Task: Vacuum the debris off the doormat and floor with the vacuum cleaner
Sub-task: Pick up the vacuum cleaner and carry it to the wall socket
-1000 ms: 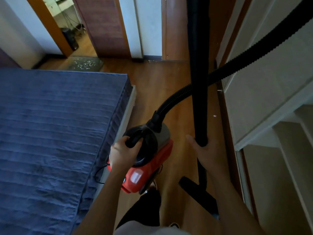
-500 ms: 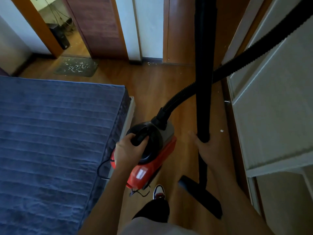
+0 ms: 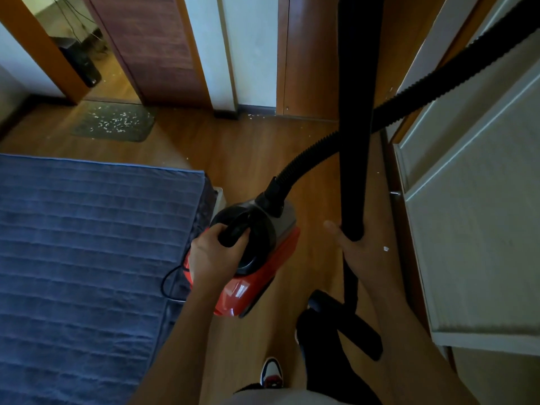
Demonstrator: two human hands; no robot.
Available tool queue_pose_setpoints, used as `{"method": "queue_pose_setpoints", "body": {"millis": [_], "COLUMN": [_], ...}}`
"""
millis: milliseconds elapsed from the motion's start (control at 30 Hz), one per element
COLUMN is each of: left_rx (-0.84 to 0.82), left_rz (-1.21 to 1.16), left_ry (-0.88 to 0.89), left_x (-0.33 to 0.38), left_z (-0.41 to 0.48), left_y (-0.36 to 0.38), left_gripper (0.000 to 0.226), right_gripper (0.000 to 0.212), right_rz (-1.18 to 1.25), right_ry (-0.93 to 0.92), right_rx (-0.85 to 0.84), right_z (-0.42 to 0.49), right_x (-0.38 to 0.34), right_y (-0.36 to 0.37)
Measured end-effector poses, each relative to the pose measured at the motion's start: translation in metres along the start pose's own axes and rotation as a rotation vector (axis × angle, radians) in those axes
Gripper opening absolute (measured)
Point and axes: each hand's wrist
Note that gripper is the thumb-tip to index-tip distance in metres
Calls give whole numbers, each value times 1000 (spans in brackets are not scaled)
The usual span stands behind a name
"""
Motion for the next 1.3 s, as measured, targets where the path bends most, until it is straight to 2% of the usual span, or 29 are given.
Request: {"method": "queue_pose_setpoints", "body": {"millis": [233,400,500,700,900,1167,1300], "left_rx": [43,57,87,147,191,228,203], "left_rz": [7,9,9,44,101,32,47], "left_ry": [-43,-53,-46,-74,-99,-132,-142], "left_x": [31,67,92,121,129,115,108], "left_z": [90,165,208,275,342,464,536], "left_y": [61,117,141,171,182,176,171], "left_gripper": [22,28,30,37,22,20,17], "right_gripper": [58,55,66,54,37,50,43], "right_rz": [56,63,24,86,112,143,148], "right_ry": [-2,-40,-74,-54,-86,-142,-186], "right_rx": [-68,-86,-103,-186,-236,-255,-256], "right_z": [118,226,289,381,456,568,628], "right_x": [-13,-23,-26,-42,-56,-96,-138], "right_y": [-12,-32,-43,-45,-16,60,108]}}
Point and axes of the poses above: each hand's wrist, its own z-axis towards the middle knuckle, its own y-axis out of the palm, x = y × z, and after that the axes turned 7 degrees about -z, right-handed
